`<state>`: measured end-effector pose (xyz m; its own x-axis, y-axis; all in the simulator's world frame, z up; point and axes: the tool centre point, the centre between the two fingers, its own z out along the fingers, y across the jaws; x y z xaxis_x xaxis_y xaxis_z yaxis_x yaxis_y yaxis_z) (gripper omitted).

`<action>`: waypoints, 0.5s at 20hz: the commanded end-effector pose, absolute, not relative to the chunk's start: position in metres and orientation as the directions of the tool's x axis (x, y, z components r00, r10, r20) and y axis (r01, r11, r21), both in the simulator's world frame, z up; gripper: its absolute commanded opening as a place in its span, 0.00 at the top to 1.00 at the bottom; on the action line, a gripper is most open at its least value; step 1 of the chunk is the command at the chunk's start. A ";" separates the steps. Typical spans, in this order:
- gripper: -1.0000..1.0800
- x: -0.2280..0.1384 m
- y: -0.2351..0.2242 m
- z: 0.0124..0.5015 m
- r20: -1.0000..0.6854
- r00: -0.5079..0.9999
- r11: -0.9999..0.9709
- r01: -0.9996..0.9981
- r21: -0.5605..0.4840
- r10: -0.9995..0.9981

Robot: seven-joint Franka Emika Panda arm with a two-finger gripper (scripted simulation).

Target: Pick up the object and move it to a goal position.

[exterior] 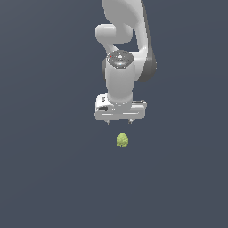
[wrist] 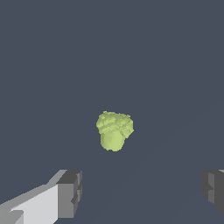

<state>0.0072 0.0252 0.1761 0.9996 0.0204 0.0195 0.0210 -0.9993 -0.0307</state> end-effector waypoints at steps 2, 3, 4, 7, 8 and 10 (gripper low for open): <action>0.04 0.007 0.026 0.176 0.019 1.000 -0.999 0.022 -0.030 0.021; 0.04 0.007 0.027 0.176 0.017 1.000 -0.999 0.025 -0.030 0.025; 0.04 0.007 0.028 0.176 0.015 0.999 -0.999 0.030 -0.029 0.030; 0.04 0.005 0.036 0.175 0.002 0.998 -0.998 0.056 -0.026 0.056; 0.04 0.004 0.039 0.175 -0.002 0.998 -0.998 0.064 -0.024 0.064; 0.04 0.004 0.042 0.175 -0.007 0.997 -0.997 0.075 -0.023 0.075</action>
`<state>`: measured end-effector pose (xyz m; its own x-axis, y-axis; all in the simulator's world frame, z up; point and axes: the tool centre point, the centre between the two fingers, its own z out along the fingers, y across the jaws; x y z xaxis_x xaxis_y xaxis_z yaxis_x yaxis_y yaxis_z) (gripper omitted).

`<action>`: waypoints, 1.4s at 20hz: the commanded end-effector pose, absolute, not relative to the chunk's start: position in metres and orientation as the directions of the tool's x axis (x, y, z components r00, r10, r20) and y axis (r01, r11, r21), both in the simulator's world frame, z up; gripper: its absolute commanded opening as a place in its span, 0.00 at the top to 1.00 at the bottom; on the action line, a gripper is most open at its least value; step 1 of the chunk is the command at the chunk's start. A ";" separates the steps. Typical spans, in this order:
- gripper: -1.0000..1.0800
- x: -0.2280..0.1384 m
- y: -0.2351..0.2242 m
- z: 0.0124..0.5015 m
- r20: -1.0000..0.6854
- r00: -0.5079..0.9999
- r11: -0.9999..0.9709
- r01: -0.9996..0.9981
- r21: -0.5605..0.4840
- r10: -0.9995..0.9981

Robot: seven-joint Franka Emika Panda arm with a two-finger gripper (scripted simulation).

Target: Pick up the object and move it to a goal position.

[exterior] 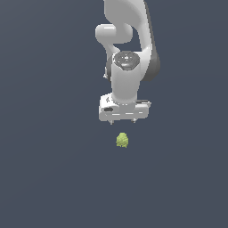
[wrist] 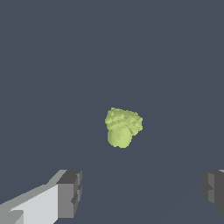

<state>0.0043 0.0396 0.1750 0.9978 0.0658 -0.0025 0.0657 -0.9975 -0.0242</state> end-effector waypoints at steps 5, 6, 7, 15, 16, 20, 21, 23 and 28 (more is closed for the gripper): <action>0.04 0.004 0.043 0.175 -0.007 0.997 -0.997 0.074 -0.023 0.075; 0.04 0.004 0.042 0.174 -0.007 0.997 -0.997 0.072 -0.023 0.073; 0.04 0.004 0.043 0.173 -0.007 0.998 -0.997 0.069 -0.022 0.070; 0.04 0.011 0.044 0.147 -0.006 1.000 -1.000 -0.002 -0.017 -0.002; 0.04 0.012 0.044 0.142 -0.006 1.000 -1.000 -0.016 -0.016 -0.016; 0.04 0.016 0.045 0.118 -0.004 0.997 -0.997 -0.080 -0.010 -0.080; 0.04 0.017 0.046 0.113 -0.004 0.996 -0.996 -0.093 -0.008 -0.093; 0.04 0.018 0.046 0.104 -0.002 0.993 -0.993 -0.116 -0.005 -0.116; 0.04 0.020 0.046 0.090 0.000 0.989 -0.989 -0.151 -0.001 -0.151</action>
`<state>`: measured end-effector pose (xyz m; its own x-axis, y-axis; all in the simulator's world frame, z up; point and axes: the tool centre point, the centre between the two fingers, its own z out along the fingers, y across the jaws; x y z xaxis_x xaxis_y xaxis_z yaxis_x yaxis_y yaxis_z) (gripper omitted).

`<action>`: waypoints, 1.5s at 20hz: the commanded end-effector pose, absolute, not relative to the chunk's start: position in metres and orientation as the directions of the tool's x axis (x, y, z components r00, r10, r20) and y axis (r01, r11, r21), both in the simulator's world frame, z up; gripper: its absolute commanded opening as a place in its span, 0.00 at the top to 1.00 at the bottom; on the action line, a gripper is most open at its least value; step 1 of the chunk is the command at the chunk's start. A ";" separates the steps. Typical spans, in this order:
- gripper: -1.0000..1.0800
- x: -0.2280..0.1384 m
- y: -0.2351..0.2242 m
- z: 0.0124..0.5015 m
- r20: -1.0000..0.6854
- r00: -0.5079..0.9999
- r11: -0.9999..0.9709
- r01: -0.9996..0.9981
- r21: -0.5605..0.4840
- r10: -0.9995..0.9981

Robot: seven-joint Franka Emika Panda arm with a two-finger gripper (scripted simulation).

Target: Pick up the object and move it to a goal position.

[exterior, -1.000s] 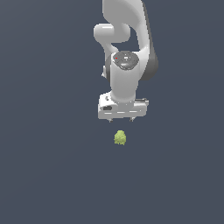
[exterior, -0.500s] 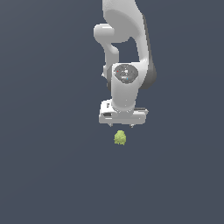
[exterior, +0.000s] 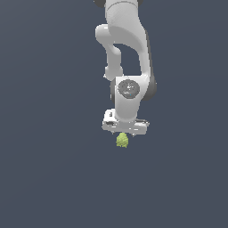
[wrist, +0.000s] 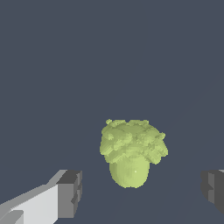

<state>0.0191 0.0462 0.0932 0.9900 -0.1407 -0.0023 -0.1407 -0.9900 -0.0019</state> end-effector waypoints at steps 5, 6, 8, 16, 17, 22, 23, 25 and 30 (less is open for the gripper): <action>0.04 0.020 0.046 0.088 -0.001 0.988 -0.988 -0.152 0.000 -0.152; 0.04 0.020 0.046 0.087 -0.001 0.988 -0.988 -0.152 0.000 -0.152; 0.04 0.020 0.046 0.082 -0.001 0.988 -0.988 -0.153 0.000 -0.153; 0.04 0.019 0.046 0.044 0.000 0.988 -0.988 -0.156 0.000 -0.156; 0.04 0.019 0.046 0.042 0.000 0.988 -0.988 -0.156 0.000 -0.156; 1.00 0.020 0.046 0.038 0.000 0.988 -0.988 -0.157 0.000 -0.157; 1.00 0.020 0.046 0.038 0.000 0.988 -0.988 -0.157 0.000 -0.157; 1.00 0.020 0.046 0.038 0.000 0.988 -0.988 -0.157 0.000 -0.157; 1.00 0.020 0.046 0.038 0.000 0.988 -0.988 -0.157 0.000 -0.157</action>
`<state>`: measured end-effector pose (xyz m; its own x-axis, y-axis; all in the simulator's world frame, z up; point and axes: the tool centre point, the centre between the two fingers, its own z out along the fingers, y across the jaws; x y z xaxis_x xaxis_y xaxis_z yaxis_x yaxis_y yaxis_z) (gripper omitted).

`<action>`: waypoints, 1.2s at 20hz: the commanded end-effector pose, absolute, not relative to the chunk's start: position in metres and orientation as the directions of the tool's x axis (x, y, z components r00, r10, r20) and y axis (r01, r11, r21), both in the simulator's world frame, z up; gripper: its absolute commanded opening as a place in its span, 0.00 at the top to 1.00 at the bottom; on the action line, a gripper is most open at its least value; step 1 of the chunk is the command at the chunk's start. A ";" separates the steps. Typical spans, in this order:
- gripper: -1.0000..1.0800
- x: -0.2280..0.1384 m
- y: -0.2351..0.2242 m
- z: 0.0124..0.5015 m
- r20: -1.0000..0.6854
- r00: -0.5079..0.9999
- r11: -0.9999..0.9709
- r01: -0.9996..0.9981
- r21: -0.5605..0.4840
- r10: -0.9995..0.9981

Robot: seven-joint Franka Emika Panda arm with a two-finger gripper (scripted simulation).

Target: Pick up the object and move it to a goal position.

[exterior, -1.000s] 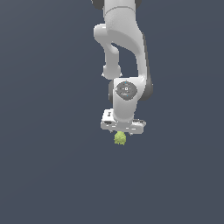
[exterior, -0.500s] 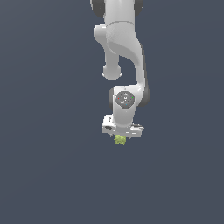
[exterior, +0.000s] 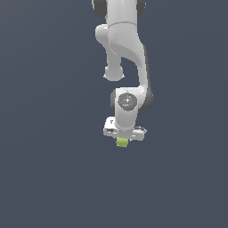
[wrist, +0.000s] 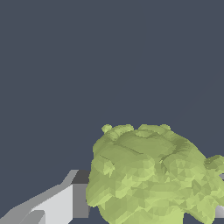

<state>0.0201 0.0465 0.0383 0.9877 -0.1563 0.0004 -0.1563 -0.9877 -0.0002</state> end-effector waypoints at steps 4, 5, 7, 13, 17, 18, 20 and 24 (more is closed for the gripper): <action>1.00 0.020 0.046 0.040 0.000 0.988 -0.988 -0.156 0.000 -0.156; 1.00 0.020 0.045 0.041 0.000 0.988 -0.988 -0.156 0.000 -0.156; 1.00 0.021 0.042 0.046 0.000 0.988 -0.988 -0.156 0.000 -0.156; 1.00 0.024 0.026 0.078 0.000 0.988 -0.988 -0.156 0.000 -0.156; 1.00 0.027 0.009 0.112 0.000 0.988 -0.988 -0.156 -0.001 -0.156; 1.00 0.028 0.004 0.122 0.000 0.988 -0.988 -0.156 -0.001 -0.156; 1.00 0.030 -0.006 0.142 0.000 0.988 -0.988 -0.156 -0.001 -0.156; 1.00 0.035 -0.028 0.186 0.000 0.988 -0.988 -0.156 -0.001 -0.156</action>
